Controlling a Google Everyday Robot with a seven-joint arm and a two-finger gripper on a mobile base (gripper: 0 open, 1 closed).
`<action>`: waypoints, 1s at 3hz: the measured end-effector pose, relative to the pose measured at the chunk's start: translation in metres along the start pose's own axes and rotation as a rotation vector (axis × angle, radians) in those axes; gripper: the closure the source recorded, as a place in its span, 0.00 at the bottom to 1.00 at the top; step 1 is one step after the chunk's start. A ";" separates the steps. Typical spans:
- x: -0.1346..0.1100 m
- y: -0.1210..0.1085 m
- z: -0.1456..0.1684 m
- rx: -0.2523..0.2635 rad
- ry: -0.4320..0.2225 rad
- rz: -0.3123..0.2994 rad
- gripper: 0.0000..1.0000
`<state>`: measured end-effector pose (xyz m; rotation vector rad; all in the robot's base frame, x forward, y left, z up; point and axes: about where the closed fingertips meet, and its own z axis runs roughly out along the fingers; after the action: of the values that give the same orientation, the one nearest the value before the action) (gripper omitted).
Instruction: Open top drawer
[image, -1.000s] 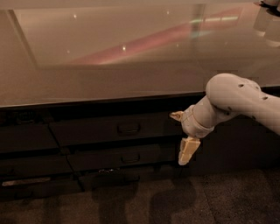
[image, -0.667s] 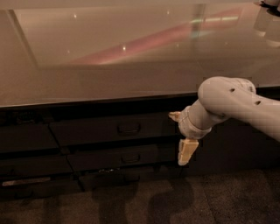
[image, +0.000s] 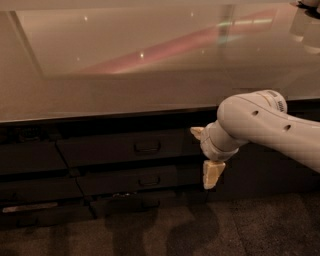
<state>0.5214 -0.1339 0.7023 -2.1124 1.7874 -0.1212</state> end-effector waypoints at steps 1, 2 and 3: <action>-0.001 0.000 -0.002 0.014 0.020 -0.013 0.00; -0.001 -0.001 -0.003 0.021 0.031 -0.021 0.00; -0.001 -0.001 -0.003 0.021 0.031 -0.021 0.00</action>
Offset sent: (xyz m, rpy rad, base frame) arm 0.0006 0.0001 0.0032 -0.0424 -0.0405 0.0056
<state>0.5210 -0.1334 0.7050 -2.1258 1.7740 -0.1779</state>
